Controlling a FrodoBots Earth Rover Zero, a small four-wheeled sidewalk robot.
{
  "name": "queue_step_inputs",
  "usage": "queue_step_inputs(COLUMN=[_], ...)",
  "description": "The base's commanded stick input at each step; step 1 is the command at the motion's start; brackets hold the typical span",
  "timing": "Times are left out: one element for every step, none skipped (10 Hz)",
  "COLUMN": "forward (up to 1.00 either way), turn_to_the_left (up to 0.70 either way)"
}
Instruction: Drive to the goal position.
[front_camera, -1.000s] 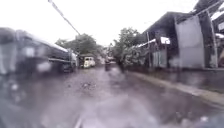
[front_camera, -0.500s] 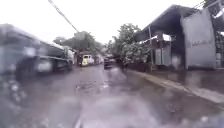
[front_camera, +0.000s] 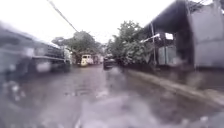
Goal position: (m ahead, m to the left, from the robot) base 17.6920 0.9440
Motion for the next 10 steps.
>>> queue_step_inputs(forward=[1.00, 1.00, 1.00, 1.00, 1.00, 1.00, 1.00, 1.00, 1.00, 1.00], turn_to_the_left=[0.00, 0.00, 0.00, 0.00, 0.00, 0.00, 0.00, 0.27, 0.23, 0.00])
